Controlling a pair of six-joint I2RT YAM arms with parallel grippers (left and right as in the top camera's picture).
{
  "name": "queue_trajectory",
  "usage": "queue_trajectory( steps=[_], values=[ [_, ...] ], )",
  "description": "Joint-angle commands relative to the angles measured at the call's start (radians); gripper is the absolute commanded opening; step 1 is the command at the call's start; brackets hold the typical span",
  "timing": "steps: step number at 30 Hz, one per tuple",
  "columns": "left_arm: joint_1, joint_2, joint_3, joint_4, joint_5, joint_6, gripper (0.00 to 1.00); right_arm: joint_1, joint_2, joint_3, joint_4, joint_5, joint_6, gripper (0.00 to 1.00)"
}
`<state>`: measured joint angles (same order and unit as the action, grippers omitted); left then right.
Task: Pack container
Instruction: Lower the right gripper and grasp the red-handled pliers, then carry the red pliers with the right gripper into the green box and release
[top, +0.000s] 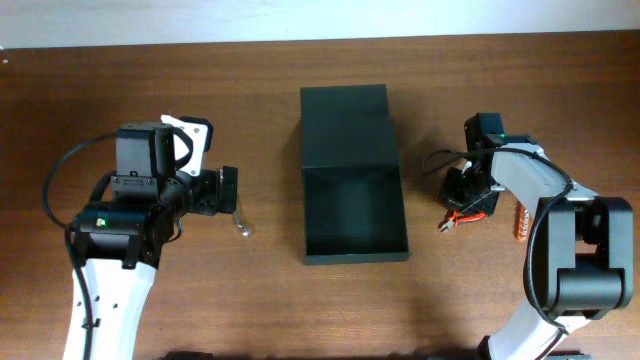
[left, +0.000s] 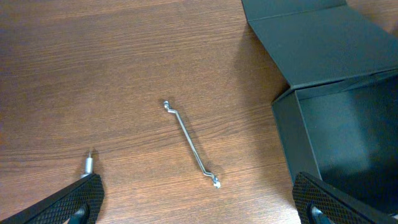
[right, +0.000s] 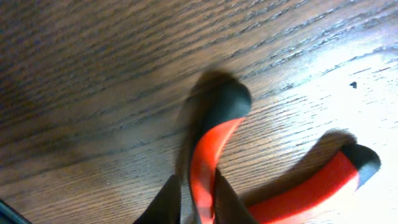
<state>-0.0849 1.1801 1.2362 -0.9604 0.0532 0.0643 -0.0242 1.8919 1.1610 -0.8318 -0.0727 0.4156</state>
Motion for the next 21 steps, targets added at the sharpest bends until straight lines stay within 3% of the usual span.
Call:
queue_trajectory(
  steps=[1,4,14,21],
  values=[
    [-0.004,-0.002,0.019,0.002,0.011,0.016,0.99,0.005,0.015,-0.006,0.005,-0.006,0.003,0.10],
    [-0.004,-0.002,0.019,0.002,0.011,0.017,0.99,0.005,0.015,-0.006,0.007,-0.006,0.003,0.04],
    [-0.004,-0.002,0.019,0.002,0.011,0.017,0.99,0.005,0.013,0.005,0.020,-0.002,0.000,0.04],
    [-0.004,-0.002,0.019,0.002,0.011,0.017,0.99,0.005,-0.046,0.127,-0.070,0.025,-0.095,0.04]
  ],
)
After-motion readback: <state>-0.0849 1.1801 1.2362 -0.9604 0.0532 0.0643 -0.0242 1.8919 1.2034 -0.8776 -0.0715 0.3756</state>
